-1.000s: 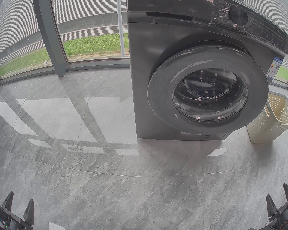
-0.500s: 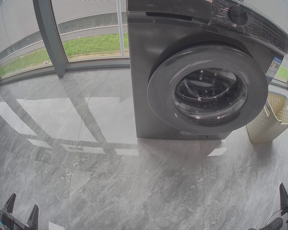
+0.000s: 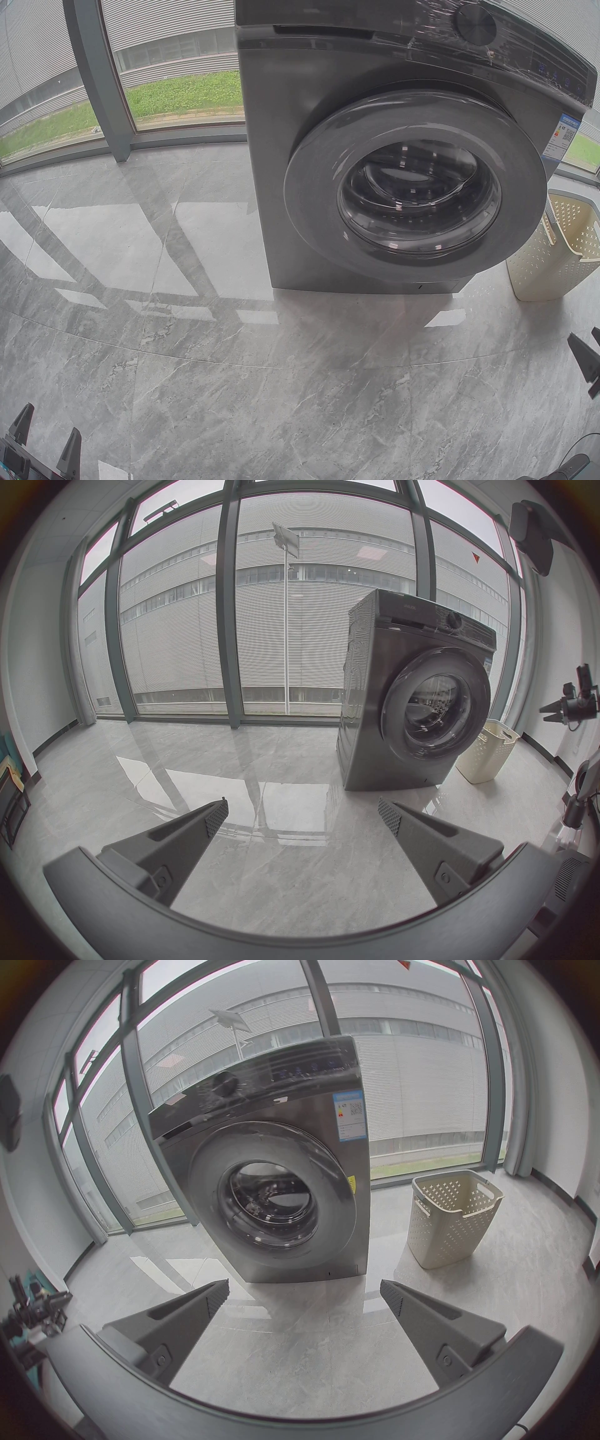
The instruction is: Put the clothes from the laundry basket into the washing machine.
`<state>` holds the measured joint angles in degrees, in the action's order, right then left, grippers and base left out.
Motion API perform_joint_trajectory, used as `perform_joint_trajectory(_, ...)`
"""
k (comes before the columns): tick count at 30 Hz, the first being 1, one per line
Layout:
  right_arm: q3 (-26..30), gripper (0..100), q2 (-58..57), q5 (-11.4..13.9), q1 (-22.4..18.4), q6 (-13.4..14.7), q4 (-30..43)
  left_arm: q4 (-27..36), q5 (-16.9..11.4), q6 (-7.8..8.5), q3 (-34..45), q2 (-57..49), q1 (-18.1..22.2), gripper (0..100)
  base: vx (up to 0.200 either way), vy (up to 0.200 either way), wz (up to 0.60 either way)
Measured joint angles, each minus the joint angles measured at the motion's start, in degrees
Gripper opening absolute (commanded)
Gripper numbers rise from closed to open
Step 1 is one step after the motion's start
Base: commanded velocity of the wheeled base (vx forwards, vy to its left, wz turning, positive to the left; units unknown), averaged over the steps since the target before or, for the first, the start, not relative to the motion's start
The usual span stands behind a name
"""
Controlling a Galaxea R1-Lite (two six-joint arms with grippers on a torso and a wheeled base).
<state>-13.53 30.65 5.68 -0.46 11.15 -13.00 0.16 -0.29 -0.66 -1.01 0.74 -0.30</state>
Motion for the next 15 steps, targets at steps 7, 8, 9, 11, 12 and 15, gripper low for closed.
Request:
perform_joint_trajectory(7,-1.13,100,17.81,0.33,2.89,3.18,-14.64,0.05,-0.3,0.3,0.0,0.0,0.04,100,0.0,-0.2,0.0)
perform_joint_trajectory(8,-1.32,100,19.52,0.37,3.9,3.4,-15.52,0.0,-0.3,0.33,0.0,0.0,0.04,100,0.0,-0.2,0.0)
perform_joint_trajectory(9,-1.49,100,21.27,0.41,5.17,3.62,-16.12,0.05,-0.35,0.33,0.0,0.0,0.01,100,0.0,-0.2,0.0)
perform_joint_trajectory(11,-1.9,100,24.2,0.41,7.92,4.06,-16.59,0.05,-0.44,0.37,0.0,0.0,0.0,100,0.0,-0.2,0.0)
perform_joint_trajectory(12,-2.15,100,25.09,0.44,8.9,4.23,-16.79,0.02,-0.44,0.34,0.0,0.0,0.0,100,0.0,-0.2,0.0)
perform_joint_trajectory(15,-3.47,100,28.48,0.44,12.45,5.32,-17.46,0.02,-0.49,0.37,0.0,0.0,0.0,100,0.0,-0.067,0.0)
